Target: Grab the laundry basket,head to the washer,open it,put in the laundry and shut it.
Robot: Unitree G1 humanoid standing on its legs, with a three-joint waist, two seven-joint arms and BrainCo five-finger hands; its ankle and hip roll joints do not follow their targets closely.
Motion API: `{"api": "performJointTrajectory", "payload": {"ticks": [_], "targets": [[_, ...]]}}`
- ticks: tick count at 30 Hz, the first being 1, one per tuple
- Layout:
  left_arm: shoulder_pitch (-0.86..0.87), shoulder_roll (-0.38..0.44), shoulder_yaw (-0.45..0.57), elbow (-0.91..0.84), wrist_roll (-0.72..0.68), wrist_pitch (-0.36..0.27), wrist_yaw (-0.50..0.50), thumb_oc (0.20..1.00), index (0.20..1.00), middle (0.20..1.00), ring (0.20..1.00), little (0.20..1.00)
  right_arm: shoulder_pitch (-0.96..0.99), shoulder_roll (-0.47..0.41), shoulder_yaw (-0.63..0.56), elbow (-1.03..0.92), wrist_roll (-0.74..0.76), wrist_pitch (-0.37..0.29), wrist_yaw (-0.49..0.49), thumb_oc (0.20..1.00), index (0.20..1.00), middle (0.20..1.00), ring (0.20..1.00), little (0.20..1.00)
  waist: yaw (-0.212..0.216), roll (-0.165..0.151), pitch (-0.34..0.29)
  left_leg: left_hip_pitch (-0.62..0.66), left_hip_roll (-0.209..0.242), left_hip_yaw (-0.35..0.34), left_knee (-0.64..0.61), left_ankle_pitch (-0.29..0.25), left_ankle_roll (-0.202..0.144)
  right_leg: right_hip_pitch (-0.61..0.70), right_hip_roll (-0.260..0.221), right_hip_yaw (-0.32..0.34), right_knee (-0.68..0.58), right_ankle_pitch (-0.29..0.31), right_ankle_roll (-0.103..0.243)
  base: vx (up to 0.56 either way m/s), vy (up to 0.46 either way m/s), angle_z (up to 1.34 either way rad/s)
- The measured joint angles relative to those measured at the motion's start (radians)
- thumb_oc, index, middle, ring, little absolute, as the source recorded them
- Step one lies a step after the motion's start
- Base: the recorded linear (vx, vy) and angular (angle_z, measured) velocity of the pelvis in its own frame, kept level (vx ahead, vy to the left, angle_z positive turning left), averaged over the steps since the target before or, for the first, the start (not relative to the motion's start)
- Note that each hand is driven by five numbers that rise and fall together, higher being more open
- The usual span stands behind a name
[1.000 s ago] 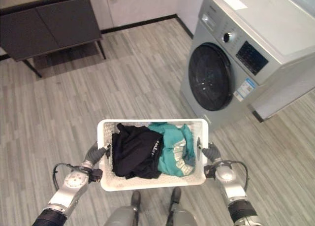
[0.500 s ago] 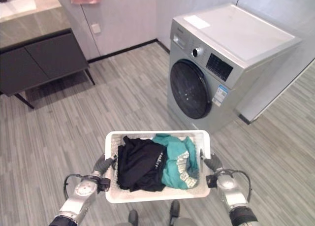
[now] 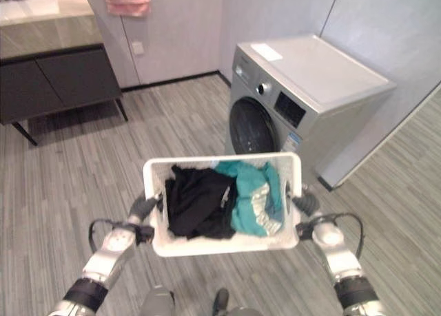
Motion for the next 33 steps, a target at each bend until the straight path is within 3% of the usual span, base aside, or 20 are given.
{"api": "performJointTrajectory", "payload": {"ticks": [2,4,7,9,10,11,12,13,14,15,17,20,21,22,23,24,26,29,31,33], "targets": [[-0.055,0.023,-0.008,0.013,-0.011,-0.008,0.003,0.2,0.2,0.2,0.2,0.2,-0.031,-0.014,0.005,0.004,0.018,-0.001,-0.009,0.2,0.2,0.2,0.2,0.2,0.004,-0.001,0.008,0.038,0.014,-0.092,-0.303,0.04,-0.039,-0.001,0.03,0.022,-0.015,0.003,0.011,0.32,0.229,-0.14],[-0.077,0.031,-0.01,0.026,-0.028,-0.012,0.004,0.2,0.2,0.2,0.2,0.2,-0.045,-0.014,0.005,0.006,0.02,-0.005,-0.011,0.2,0.2,0.2,0.2,0.2,0.002,0.013,0.021,0.031,0.052,-0.108,-0.339,0.049,-0.048,0.014,0.055,0.026,-0.018,-0.001,0.021,0.29,0.225,-0.16],[-0.081,0.036,-0.01,0.025,-0.028,-0.013,0.006,0.2,0.2,0.2,0.2,0.2,-0.041,-0.011,0.004,0.003,0.021,-0.005,-0.012,0.2,0.2,0.2,0.2,0.2,0.015,0.026,0.029,0.039,0.07,-0.079,-0.275,0.057,-0.035,0.048,0.06,0.015,-0.005,-0.065,0.066,0.39,0.336,-0.32],[-0.089,0.04,-0.012,0.001,-0.027,-0.014,0.016,0.2,0.2,0.2,0.2,0.2,-0.029,-0.02,-0.006,-0.031,0.021,-0.005,-0.017,0.2,0.2,0.2,0.2,0.2,0.023,0.071,0.034,0.045,0.083,-0.081,-0.146,0.056,-0.027,0.013,0.042,-0.039,0.219,-0.18,0.034,0.78,0.824,-0.58],[-0.115,0.067,-0.021,0.014,-0.027,-0.009,0.029,0.2,0.2,0.2,0.2,0.2,-0.026,-0.024,-0.014,-0.084,0.017,0.009,-0.018,0.2,0.2,0.2,0.2,0.2,0.049,0.037,0.048,0.031,-0.048,-0.01,0.171,-0.06,0.157,-0.023,-0.04,0.033,0.368,-0.27,0.217,0.64,0.777,-0.83],[-0.11,0.062,-0.039,0.035,-0.027,-0.001,0.042,0.2,0.2,0.2,0.2,0.2,0.015,-0.004,-0.04,-0.132,0.013,0.016,-0.013,0.2,0.2,0.2,0.2,0.2,0.019,0.082,0.032,0.109,-0.118,0.141,0.275,-0.192,0.356,-0.089,-0.126,0.016,0.714,-0.212,0.216,0.32,0.44,-0.49],[-0.123,0.077,-0.052,0.012,-0.022,-0.035,0.043,0.2,0.2,0.2,0.2,0.2,0.075,0.032,-0.052,-0.132,0.015,0.012,-0.054,0.2,0.2,0.2,0.2,0.2,-0.03,0.079,-0.05,0.219,-0.189,0.145,0.179,-0.248,0.3,-0.123,-0.305,0.058,0.974,-0.191,0.213,0.48,0.639,0.0],[-0.187,0.139,-0.051,0.011,-0.018,-0.03,0.039,0.2,0.2,0.2,0.2,0.2,0.021,-0.01,-0.002,-0.126,0.015,0.007,-0.044,0.2,0.2,0.2,0.2,0.2,-0.043,0.076,-0.047,0.16,-0.185,0.144,0.321,-0.289,0.297,-0.085,-0.313,0.071,0.842,-0.165,0.24,0.49,0.539,-0.15],[-0.277,0.202,-0.053,-0.002,-0.019,-0.007,0.039,0.2,0.2,0.2,0.2,0.2,-0.102,-0.058,0.026,-0.094,0.015,0.013,-0.032,0.2,0.2,0.2,0.2,0.2,-0.028,0.071,-0.041,0.167,-0.246,0.185,0.27,-0.362,0.391,-0.206,-0.463,0.014,1.045,-0.05,0.269,0.63,0.273,-0.6],[-0.368,0.225,-0.078,0.016,-0.019,-0.015,0.05,0.2,0.2,0.2,0.2,0.2,-0.157,-0.097,0.022,-0.091,0.015,-0.003,-0.037,0.2,0.2,0.2,0.2,0.2,-0.049,0.12,-0.036,0.306,-0.29,0.18,0.08,-0.296,0.327,-0.324,-0.526,-0.091,1.045,-0.069,0.162,0.48,0.066,-0.63],[-0.478,0.256,-0.091,0.014,-0.003,-0.03,0.053,0.2,0.2,0.2,0.2,0.2,-0.158,-0.178,0.019,-0.141,0.013,-0.016,-0.032,0.2,0.2,0.2,0.2,0.2,-0.062,0.155,-0.009,0.442,-0.282,0.161,-0.125,-0.215,0.235,-0.31,-0.341,-0.132,0.565,-0.165,0.168,0.44,-0.093,0.11],[-0.501,0.258,-0.082,0.03,0.023,-0.068,0.064,0.2,0.2,0.2,0.2,0.2,-0.146,-0.224,-0.015,-0.191,0.009,-0.037,-0.035,0.2,0.2,0.2,0.2,0.2,-0.144,0.122,0.001,0.527,-0.338,0.133,-0.056,-0.187,0.137,-0.333,-0.066,-0.203,0.23,-0.11,-0.141,0.45,-0.185,0.42],[-0.501,0.244,-0.083,0.055,0.023,-0.079,0.063,0.2,0.2,0.2,0.2,0.2,-0.146,-0.242,-0.015,-0.194,0.008,-0.038,-0.034,0.2,0.2,0.2,0.2,0.2,-0.155,0.102,-0.011,0.553,-0.384,0.134,-0.031,-0.178,0.071,-0.303,-0.022,-0.203,0.159,-0.095,-0.181,0.4,-0.167,0.75],[-0.509,0.206,-0.111,0.087,0.024,-0.083,0.059,0.2,0.2,0.2,0.2,0.2,-0.12,-0.29,-0.037,-0.198,0.005,-0.046,-0.034,0.2,0.2,0.2,0.2,0.2,-0.182,0.055,-0.013,0.578,-0.432,0.134,0.117,-0.27,0.029,-0.194,-0.038,-0.099,0.043,0.041,-0.201,0.53,-0.235,1.27],[-0.478,0.17,-0.149,0.074,0.04,-0.093,0.059,0.2,0.2,0.2,0.2,0.2,-0.073,-0.288,-0.065,-0.175,0.008,-0.052,-0.035,0.2,0.2,0.2,0.2,0.2,-0.189,0.098,-0.022,0.551,-0.313,0.127,0.188,-0.381,0.058,-0.195,-0.035,-0.076,0.118,0.131,-0.182,0.52,-0.3,0.75],[-0.445,0.186,-0.151,0.06,0.054,-0.076,0.065,0.2,0.2,0.2,0.2,0.2,-0.045,-0.286,-0.054,-0.196,0.006,-0.043,-0.011,0.2,0.2,0.2,0.2,0.2,-0.102,0.095,-0.024,0.465,-0.185,0.103,0.213,-0.427,0.028,-0.179,-0.021,-0.024,0.16,0.074,-0.17,0.46,-0.362,0.05],[-0.41,0.188,-0.14,0.055,0.053,-0.064,0.065,0.2,0.2,0.2,0.2,0.2,-0.051,-0.284,-0.051,-0.201,0.005,-0.04,-0.003,0.2,0.2,0.2,0.2,0.2,-0.066,0.104,-0.02,0.372,-0.081,0.05,0.241,-0.372,-0.023,-0.141,-0.014,-0.012,0.171,0.032,-0.15,0.28,-0.398,-0.39],[-0.338,0.198,-0.114,0.011,0.051,-0.071,0.065,0.2,0.2,0.2,0.2,0.2,-0.065,-0.284,-0.017,-0.193,0.006,-0.045,0.003,0.2,0.2,0.2,0.2,0.2,-0.036,0.124,-0.016,0.226,-0.007,-0.035,0.627,-0.146,-0.011,-0.037,0.023,0.003,0.171,0.002,-0.1,0.21,-0.335,-0.54],[-0.331,0.215,-0.111,0.004,0.042,-0.077,0.064,0.2,0.2,0.2,0.2,0.2,-0.071,-0.289,-0.005,-0.183,0.008,-0.069,0.008,0.2,0.2,0.2,0.2,0.2,-0.042,0.094,-0.018,0.173,-0.032,-0.035,0.699,0.062,-0.02,0.0,0.012,0.033,0.179,-0.021,-0.097,0.25,-0.118,-0.27],[-0.351,0.238,-0.113,0.009,0.039,-0.072,0.059,0.2,0.2,0.2,0.2,0.2,-0.109,-0.281,0.005,-0.158,0.012,-0.07,0.008,0.2,0.2,0.2,0.2,0.2,-0.047,0.042,-0.005,0.099,-0.033,-0.058,0.629,-0.066,0.017,0.091,-0.031,0.095,0.071,-0.038,-0.085,0.34,0.03,-0.17]]}}
